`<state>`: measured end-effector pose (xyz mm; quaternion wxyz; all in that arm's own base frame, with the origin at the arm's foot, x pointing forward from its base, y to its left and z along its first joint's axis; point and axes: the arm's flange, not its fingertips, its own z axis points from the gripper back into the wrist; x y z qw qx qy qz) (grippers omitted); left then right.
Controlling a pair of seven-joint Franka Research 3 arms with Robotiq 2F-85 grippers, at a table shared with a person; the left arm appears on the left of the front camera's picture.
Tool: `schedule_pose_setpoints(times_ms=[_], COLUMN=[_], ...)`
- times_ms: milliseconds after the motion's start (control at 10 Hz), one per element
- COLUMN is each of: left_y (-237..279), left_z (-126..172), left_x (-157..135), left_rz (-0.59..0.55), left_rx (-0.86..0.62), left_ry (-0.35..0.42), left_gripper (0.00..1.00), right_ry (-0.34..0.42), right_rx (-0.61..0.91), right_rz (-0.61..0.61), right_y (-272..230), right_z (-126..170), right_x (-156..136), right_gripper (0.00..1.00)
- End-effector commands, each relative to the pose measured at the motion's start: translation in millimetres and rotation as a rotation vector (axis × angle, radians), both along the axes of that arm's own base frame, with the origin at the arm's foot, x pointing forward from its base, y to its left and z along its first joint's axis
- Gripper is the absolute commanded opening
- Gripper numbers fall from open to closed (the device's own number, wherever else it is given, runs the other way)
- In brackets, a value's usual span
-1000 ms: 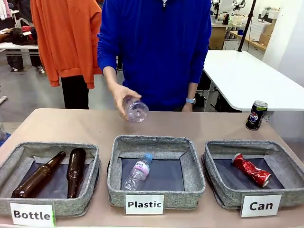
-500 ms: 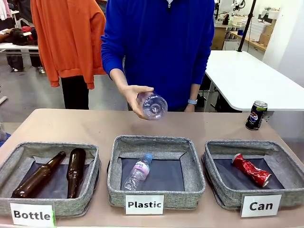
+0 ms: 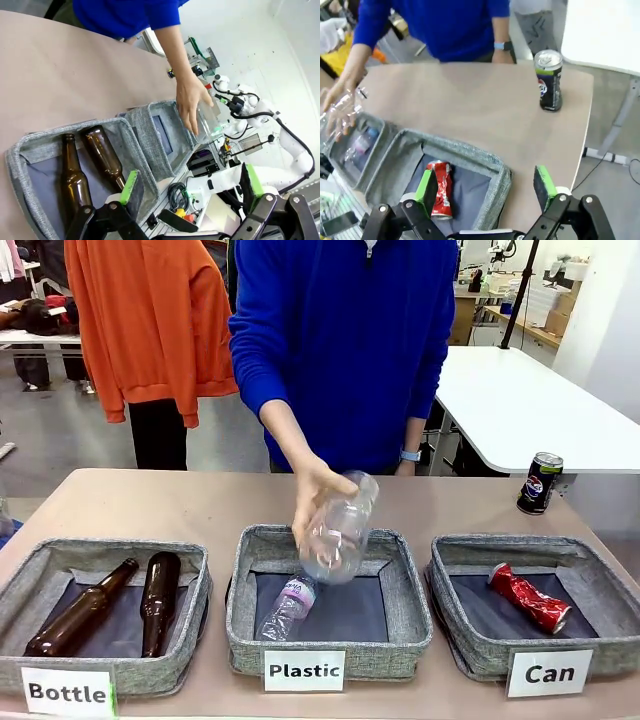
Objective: Sort the can waste into the basket.
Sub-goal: Pick up the can waste from the table and place it in the right Fabric basket.
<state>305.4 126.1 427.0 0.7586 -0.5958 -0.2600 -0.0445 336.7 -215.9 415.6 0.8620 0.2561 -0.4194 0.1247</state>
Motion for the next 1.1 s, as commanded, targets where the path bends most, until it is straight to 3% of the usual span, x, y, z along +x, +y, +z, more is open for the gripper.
schedule_pose_setpoints(times_ms=[0, 300, 400, 800, 1000], left_y=[-0.3, -0.3, -0.3, -0.3, -0.3], left_z=[5.7, 5.7, 5.7, 5.7, 5.7], left_x=[-0.4, -0.4, -0.4, -0.4, -0.4], left_rz=[0.003, 0.003, 0.003, 0.003, 0.003], left_rx=[-0.019, -0.019, -0.019, -0.019, -0.019], left_ry=[0.005, 0.005, 0.005, 0.005, 0.005], left_gripper=[1.0, 1.0, 1.0, 1.0, 1.0], right_ry=[0.004, -0.028, -0.003, -0.027, -0.003], right_rx=[-0.054, -0.092, -0.086, -0.1, -0.11], right_rz=[0.088, 0.117, 0.125, 0.096, 0.045], right_y=[-18.8, -11.8, -8.9, 0.5, 3.3], right_z=[-10.9, -41.7, -51.5, -88.2, -108.5], right_x=[43.0, 94.4, 113.4, 178.2, 203.1], right_gripper=[1.0, 1.0, 1.0, 1.0, 1.0])
